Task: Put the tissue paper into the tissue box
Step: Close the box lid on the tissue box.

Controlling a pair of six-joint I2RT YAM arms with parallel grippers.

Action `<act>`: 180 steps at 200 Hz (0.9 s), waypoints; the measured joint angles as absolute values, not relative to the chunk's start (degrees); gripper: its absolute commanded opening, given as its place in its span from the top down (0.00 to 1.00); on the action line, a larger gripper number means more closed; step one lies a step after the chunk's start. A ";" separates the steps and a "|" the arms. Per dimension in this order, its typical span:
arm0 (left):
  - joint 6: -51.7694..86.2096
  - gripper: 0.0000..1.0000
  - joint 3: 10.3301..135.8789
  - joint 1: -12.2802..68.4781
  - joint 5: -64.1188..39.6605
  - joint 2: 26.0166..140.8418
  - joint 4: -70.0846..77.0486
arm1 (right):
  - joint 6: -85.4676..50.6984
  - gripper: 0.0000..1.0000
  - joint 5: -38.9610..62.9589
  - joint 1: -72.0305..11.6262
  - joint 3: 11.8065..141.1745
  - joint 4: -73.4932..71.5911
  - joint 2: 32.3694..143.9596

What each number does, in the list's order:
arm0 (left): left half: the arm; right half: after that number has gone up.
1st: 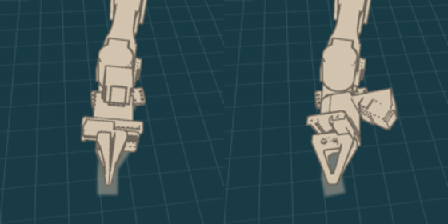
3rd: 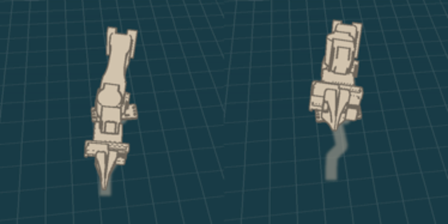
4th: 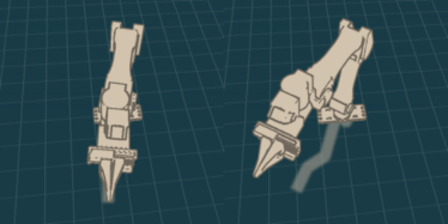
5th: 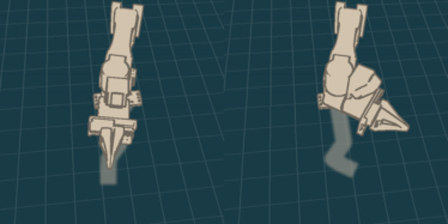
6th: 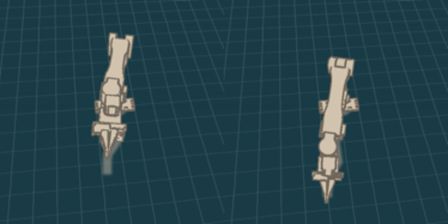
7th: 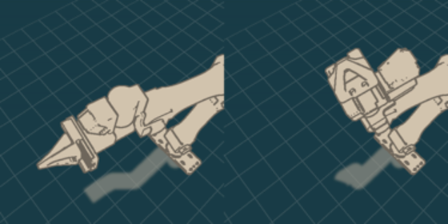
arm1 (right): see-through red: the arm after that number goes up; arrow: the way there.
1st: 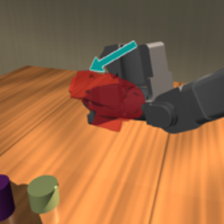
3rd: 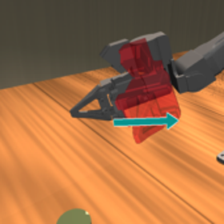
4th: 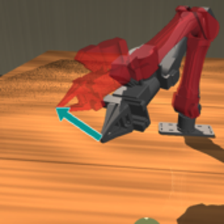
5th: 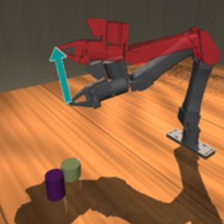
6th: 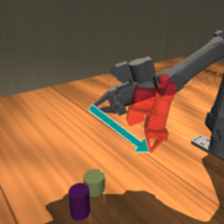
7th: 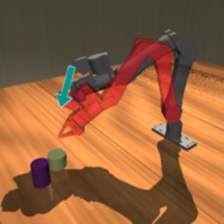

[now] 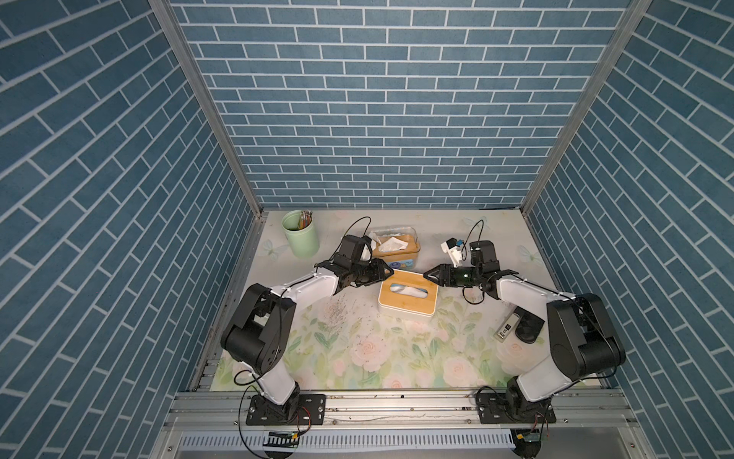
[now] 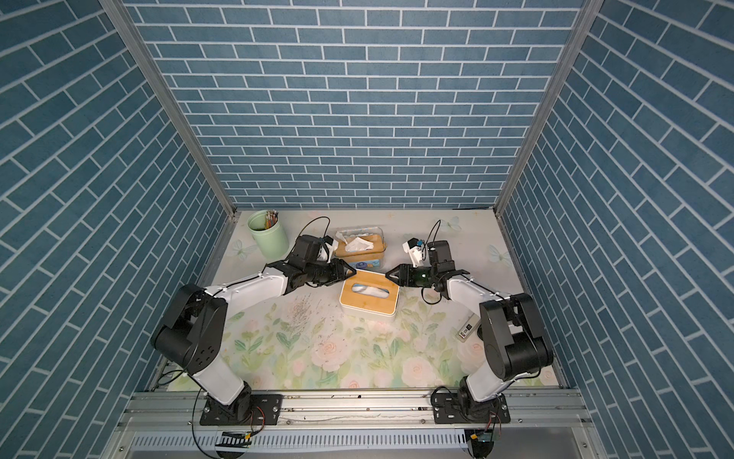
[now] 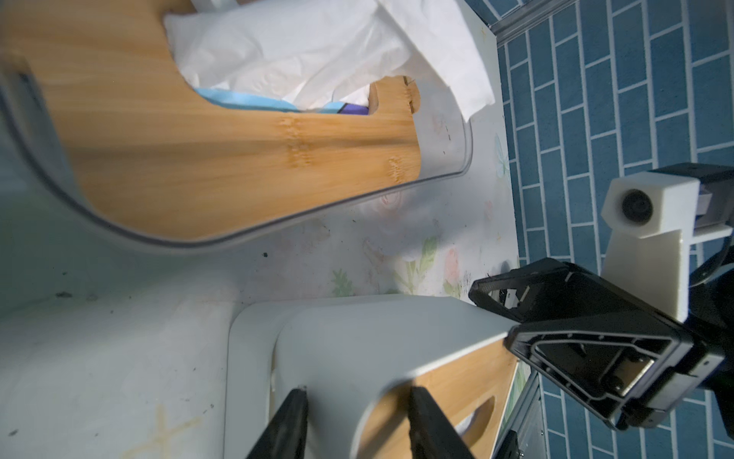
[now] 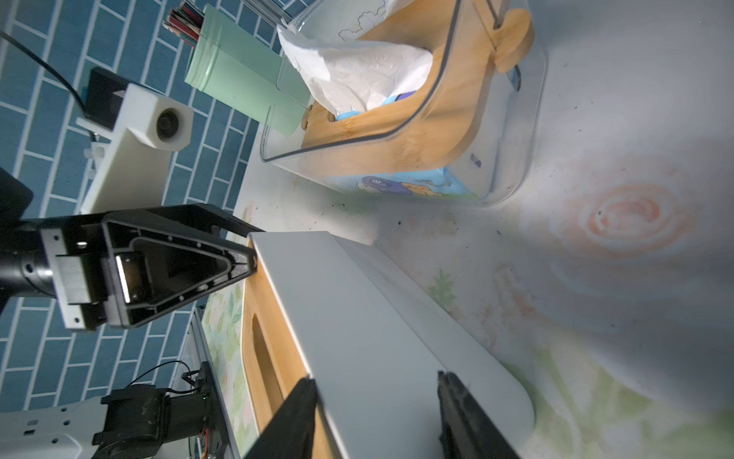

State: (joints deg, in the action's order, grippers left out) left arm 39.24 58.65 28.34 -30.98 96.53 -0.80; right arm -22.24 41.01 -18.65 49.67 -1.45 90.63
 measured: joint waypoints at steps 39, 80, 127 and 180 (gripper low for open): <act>36.75 0.38 58.54 29.76 -28.03 95.09 -4.93 | -14.37 0.33 25.45 -23.90 54.78 8.25 88.01; 34.11 0.29 58.19 30.06 -22.35 90.83 -7.88 | -2.31 0.27 9.45 -33.71 58.26 15.66 82.76; 31.53 0.26 56.71 30.04 -16.99 86.59 -8.75 | 12.88 0.25 2.70 -37.43 60.51 20.95 80.40; 29.93 0.25 55.88 30.04 -15.38 86.02 -9.21 | 27.62 0.24 4.38 -37.23 64.55 27.59 83.96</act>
State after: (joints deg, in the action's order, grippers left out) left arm 29.93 55.88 30.04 -15.38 86.02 -9.21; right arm 27.62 4.38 -37.23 64.55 27.59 83.96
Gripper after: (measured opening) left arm 0.746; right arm 0.756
